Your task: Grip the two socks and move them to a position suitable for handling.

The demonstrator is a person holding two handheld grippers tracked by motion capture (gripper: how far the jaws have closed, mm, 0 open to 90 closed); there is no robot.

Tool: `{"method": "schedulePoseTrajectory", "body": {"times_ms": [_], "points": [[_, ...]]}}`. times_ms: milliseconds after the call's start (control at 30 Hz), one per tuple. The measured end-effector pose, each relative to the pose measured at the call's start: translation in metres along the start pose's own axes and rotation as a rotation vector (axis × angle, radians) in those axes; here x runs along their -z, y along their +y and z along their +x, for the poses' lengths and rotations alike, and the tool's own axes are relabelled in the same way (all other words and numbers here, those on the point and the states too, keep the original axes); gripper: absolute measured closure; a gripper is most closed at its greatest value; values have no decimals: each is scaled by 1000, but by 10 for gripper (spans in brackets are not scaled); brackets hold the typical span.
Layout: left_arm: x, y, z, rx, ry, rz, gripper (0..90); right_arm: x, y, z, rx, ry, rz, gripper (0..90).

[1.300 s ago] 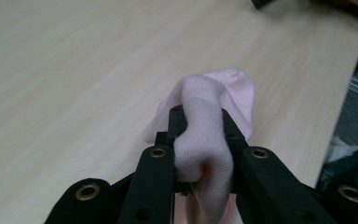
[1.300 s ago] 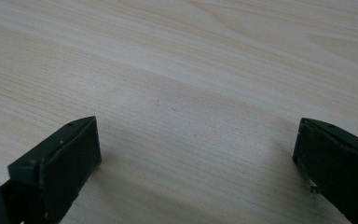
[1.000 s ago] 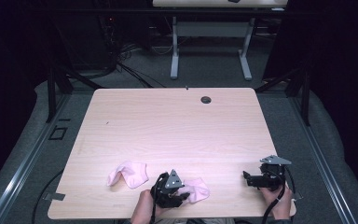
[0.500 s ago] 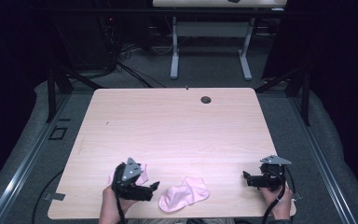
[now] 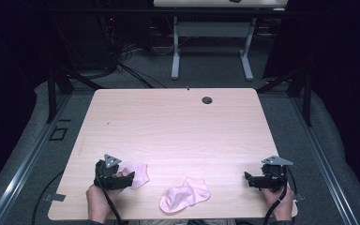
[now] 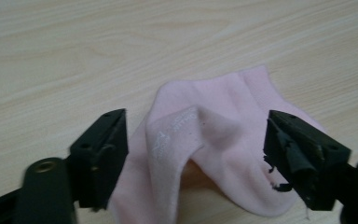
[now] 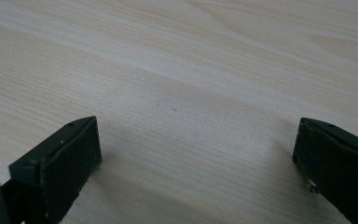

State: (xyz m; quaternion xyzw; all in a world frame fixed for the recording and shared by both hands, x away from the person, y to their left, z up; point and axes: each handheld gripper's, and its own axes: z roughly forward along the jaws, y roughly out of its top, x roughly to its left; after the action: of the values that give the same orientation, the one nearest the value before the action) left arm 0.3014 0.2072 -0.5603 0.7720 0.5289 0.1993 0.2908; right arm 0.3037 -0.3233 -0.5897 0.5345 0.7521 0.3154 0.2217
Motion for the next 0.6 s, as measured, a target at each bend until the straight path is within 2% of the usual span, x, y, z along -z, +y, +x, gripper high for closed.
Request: {"method": "schedulePoseTrajectory", "body": {"times_ms": [133, 200, 400, 500, 600], "points": [[-7, -3, 0, 0, 27, 37, 422, 0, 0, 0, -2, 0, 0, 3], [-9, -6, 0, -21, 31, 37, 497, 0, 0, 0, -3, -2, -2, 3], [-8, -7, -2, -54, 24, 8, 834, 0, 0, 0, -2, -4, -1, 3], [-3, -2, -4, -49, 0, -33, 861, 0, -1, 0, -3, -5, -2, 3], [8, 16, -8, -47, -47, -92, 863, 0, 0, 0, -3, -4, -2, 3]]}}
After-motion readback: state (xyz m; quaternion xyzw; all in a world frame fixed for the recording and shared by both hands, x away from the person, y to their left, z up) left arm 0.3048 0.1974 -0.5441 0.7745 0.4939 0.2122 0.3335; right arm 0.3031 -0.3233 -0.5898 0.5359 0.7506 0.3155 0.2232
